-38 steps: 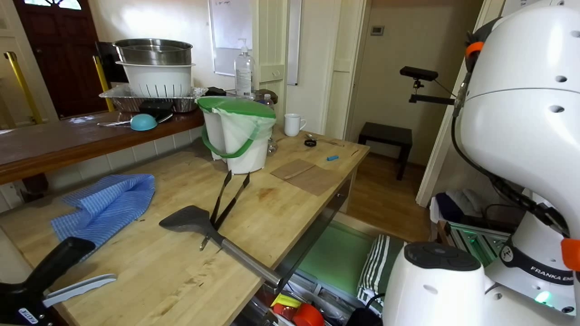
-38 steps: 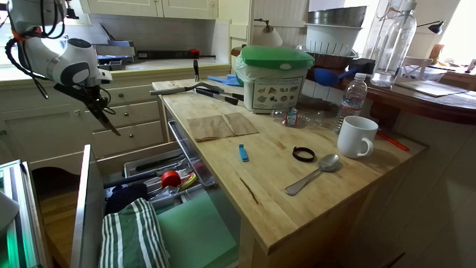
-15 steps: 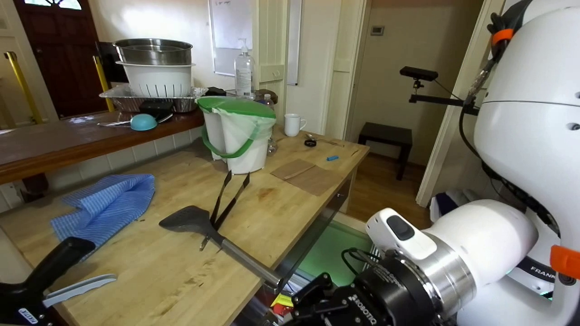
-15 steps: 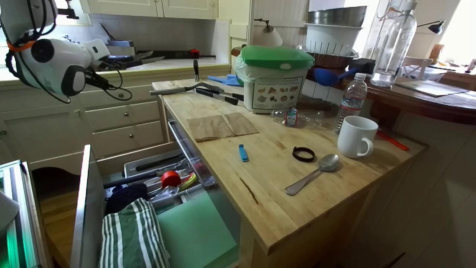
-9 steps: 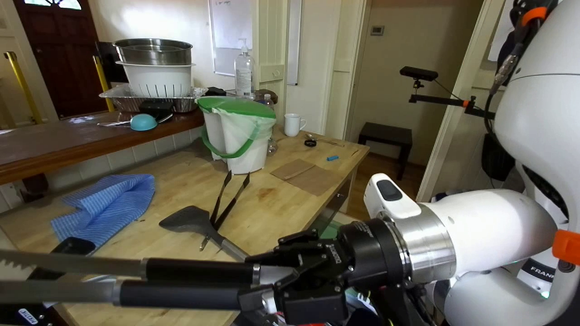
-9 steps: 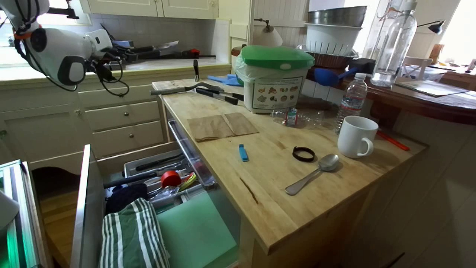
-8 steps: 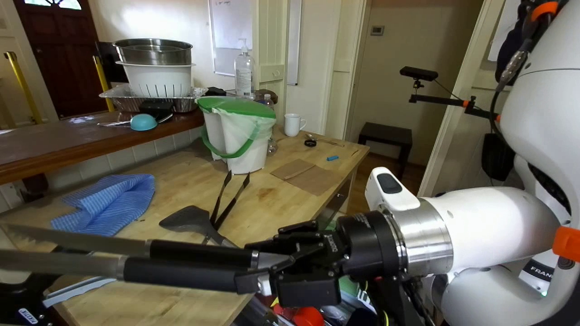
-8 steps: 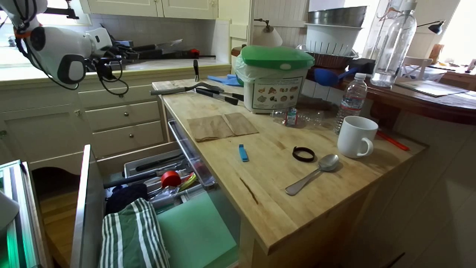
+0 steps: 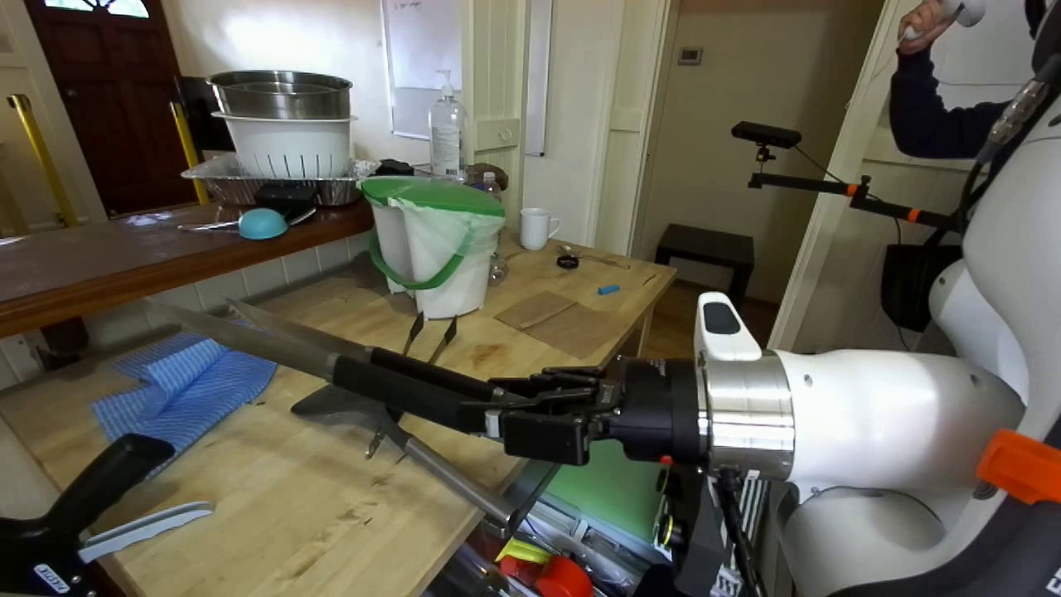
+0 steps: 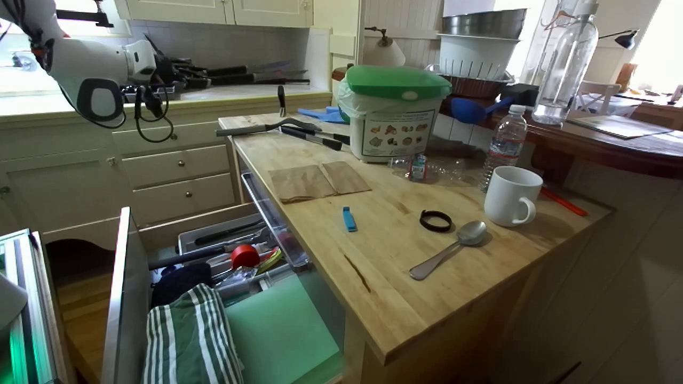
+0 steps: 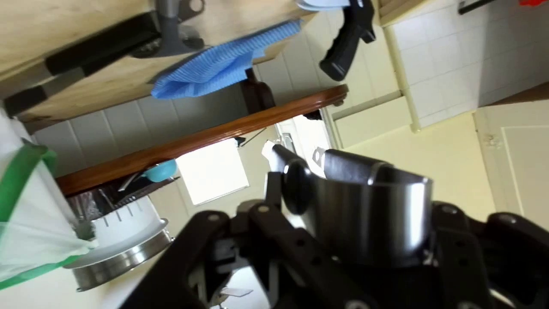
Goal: Pick up the kitchen tool from the drawer and put it on the counter
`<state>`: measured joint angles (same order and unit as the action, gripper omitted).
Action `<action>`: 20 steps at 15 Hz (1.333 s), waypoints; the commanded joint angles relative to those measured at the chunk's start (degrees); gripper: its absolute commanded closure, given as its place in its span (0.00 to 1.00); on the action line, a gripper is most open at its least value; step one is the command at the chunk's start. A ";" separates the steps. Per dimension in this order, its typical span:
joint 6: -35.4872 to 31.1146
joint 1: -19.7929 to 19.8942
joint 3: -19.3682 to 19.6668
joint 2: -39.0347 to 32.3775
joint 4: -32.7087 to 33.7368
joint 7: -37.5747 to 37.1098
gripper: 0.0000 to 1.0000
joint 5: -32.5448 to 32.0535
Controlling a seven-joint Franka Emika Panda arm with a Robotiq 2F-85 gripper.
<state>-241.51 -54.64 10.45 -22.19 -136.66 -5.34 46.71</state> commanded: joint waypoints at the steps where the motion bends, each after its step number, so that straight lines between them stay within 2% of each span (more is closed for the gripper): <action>1: -1.46 -0.56 1.15 -2.82 -1.57 -2.51 0.61 5.30; 2: -0.89 0.30 0.71 -2.94 -1.92 -1.83 0.61 6.25; 3: -1.34 7.09 -5.83 -2.61 -1.78 1.79 0.61 6.79; 5: 0.24 9.66 -8.16 -3.04 -1.79 6.60 0.61 8.54; 8: -0.91 13.25 -12.12 -4.24 -0.62 12.98 0.61 12.25; 13: -1.48 16.39 -14.68 -5.07 3.68 22.99 0.61 19.17; 17: 1.64 18.88 -15.17 -5.36 8.89 28.42 0.61 18.53; 18: 0.43 19.70 -16.50 -4.73 4.51 21.06 0.61 16.18; 19: 1.04 20.40 -16.84 -4.71 5.27 20.99 0.36 16.02; 20: 1.09 21.02 -17.38 -4.75 5.22 20.73 0.36 15.98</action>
<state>-239.57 -36.07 -4.47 -26.83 -131.46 14.98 63.19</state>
